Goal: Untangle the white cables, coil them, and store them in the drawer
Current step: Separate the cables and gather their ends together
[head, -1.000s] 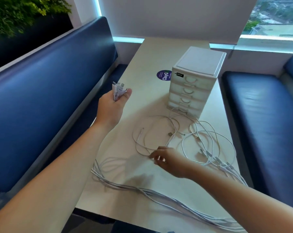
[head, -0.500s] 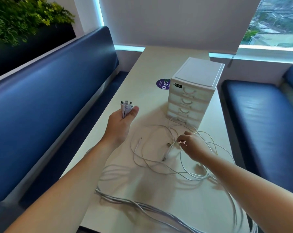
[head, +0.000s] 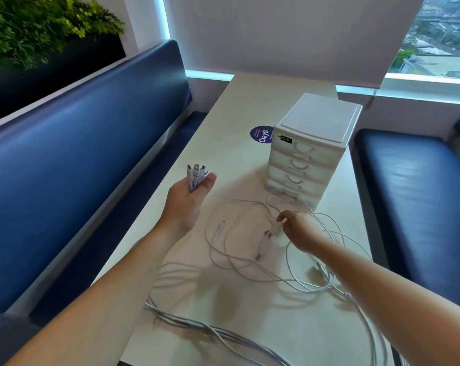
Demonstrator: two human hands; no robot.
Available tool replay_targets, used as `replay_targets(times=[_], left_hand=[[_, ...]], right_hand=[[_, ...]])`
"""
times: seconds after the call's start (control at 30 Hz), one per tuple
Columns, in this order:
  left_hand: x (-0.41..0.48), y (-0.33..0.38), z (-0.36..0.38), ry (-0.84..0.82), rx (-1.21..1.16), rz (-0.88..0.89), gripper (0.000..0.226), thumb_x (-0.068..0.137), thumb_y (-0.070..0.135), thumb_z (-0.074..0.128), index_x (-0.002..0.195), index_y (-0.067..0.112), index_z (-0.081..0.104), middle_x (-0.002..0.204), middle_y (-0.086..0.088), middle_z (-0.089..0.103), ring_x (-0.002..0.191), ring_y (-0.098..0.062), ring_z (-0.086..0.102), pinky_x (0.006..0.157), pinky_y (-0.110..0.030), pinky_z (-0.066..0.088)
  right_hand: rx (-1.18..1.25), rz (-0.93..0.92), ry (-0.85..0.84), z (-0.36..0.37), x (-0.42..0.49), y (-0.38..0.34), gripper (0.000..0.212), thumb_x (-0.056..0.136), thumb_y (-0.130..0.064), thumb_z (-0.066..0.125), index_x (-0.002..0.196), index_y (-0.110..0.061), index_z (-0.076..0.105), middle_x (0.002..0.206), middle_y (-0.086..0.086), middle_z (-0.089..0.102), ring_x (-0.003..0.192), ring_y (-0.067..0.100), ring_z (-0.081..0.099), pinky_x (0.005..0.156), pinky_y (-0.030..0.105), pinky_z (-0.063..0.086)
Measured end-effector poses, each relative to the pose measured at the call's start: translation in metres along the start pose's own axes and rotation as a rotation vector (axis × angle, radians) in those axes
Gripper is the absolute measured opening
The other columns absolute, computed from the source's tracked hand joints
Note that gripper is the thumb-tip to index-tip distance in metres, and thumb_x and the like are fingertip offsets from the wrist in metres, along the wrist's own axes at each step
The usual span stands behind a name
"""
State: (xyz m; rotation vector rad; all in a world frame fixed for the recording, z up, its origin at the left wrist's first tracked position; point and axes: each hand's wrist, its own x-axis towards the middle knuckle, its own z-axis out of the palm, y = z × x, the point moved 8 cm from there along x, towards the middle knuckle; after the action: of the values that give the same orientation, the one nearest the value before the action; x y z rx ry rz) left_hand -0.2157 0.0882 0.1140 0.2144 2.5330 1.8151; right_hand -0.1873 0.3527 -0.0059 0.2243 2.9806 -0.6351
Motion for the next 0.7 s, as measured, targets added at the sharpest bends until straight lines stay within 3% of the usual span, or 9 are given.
replay_targets(times=[0.1, 0.27, 0.4, 0.53, 0.7], left_hand=[[0.0, -0.001, -0.001, 0.001, -0.01, -0.003, 0.052, 0.095, 0.046, 0.055, 0.06, 0.019, 0.027, 0.046, 0.012, 0.026, 0.043, -0.007, 0.022, 0.049, -0.029, 0.021], [-0.002, 0.0, -0.001, -0.001, -0.016, -0.005, 0.051, 0.095, 0.045, 0.055, 0.061, 0.019, 0.028, 0.048, 0.011, 0.027, 0.042, -0.007, 0.022, 0.049, -0.028, 0.021], [-0.003, 0.0, -0.003, -0.006, -0.02, 0.001, 0.05, 0.095, 0.045, 0.055, 0.061, 0.02, 0.028, 0.047, 0.012, 0.027, 0.042, -0.007, 0.023, 0.049, -0.028, 0.02], [-0.003, -0.002, -0.007, -0.004, -0.011, 0.001, 0.052, 0.095, 0.045, 0.055, 0.061, 0.019, 0.026, 0.047, 0.012, 0.026, 0.043, -0.006, 0.021, 0.049, -0.028, 0.02], [-0.002, -0.005, -0.008, 0.003, -0.021, -0.009, 0.051, 0.094, 0.046, 0.056, 0.061, 0.019, 0.027, 0.046, 0.012, 0.027, 0.043, -0.007, 0.022, 0.05, -0.029, 0.02]], right_hand=[[-0.009, -0.053, -0.019, -0.002, 0.001, -0.004, 0.028, 0.088, -0.013, 0.047, 0.102, -0.022, 0.07, 0.107, 0.003, 0.067, 0.1, 0.027, 0.059, 0.082, 0.031, 0.047], [-0.165, -0.172, 0.0, 0.0, -0.002, -0.02, 0.026, 0.084, -0.02, 0.058, 0.102, -0.035, 0.068, 0.112, -0.002, 0.05, 0.106, 0.025, 0.044, 0.09, 0.033, 0.04], [-0.262, -0.301, -0.07, 0.01, -0.006, -0.037, 0.027, 0.083, -0.017, 0.063, 0.104, -0.034, 0.067, 0.11, -0.001, 0.049, 0.106, 0.025, 0.043, 0.088, 0.037, 0.043], [-0.254, -0.451, -0.034, 0.012, -0.013, -0.046, 0.028, 0.073, -0.016, 0.073, 0.096, -0.022, 0.059, 0.105, 0.003, 0.047, 0.099, 0.026, 0.049, 0.073, 0.04, 0.05], [-0.282, -0.567, -0.093, 0.027, -0.018, -0.055, 0.019, 0.08, -0.026, 0.071, 0.099, -0.03, 0.069, 0.105, 0.001, 0.051, 0.101, 0.022, 0.048, 0.073, 0.038, 0.051]])
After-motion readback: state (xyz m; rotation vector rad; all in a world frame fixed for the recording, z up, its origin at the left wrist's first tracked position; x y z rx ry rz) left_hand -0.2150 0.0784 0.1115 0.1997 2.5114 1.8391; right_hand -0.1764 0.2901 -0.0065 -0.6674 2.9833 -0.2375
